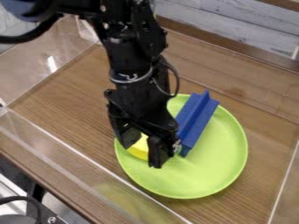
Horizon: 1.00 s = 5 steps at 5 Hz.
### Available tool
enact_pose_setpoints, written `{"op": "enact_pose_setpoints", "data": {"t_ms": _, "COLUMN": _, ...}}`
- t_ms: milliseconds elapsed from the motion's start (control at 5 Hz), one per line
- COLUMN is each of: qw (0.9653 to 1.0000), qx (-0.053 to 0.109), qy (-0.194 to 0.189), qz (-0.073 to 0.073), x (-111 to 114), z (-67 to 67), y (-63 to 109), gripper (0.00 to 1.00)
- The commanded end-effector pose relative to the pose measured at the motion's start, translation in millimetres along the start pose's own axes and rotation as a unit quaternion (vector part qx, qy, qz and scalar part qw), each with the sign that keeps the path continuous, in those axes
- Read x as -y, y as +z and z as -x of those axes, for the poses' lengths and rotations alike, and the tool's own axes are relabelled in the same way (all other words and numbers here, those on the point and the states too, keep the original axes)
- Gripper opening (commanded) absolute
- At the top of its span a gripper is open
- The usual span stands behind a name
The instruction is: Put the banana in the green plate
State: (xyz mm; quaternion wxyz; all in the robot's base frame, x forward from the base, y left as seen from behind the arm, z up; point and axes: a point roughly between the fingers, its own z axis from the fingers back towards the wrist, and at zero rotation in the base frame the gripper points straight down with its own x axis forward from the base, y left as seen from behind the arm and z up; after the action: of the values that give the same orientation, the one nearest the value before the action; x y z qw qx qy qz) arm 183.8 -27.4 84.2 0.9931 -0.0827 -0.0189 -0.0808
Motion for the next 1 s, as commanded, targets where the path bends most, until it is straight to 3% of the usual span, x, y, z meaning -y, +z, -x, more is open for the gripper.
{"op": "enact_pose_setpoints", "data": {"t_ms": 0, "qw": 0.9998, "qx": 0.012, "qy": -0.015, "qz": 0.0, "x": -4.2, "z": -4.1, "y": 3.1, "gripper": 1.0}}
{"op": "enact_pose_setpoints", "data": {"t_ms": 400, "qw": 0.9986, "qx": 0.018, "qy": -0.05, "qz": -0.001, "x": -11.3, "z": -6.6, "y": 0.7, "gripper": 1.0}}
{"op": "enact_pose_setpoints", "data": {"t_ms": 800, "qw": 0.9949, "qx": 0.024, "qy": -0.098, "qz": -0.006, "x": -22.1, "z": -10.2, "y": -2.4, "gripper": 1.0}}
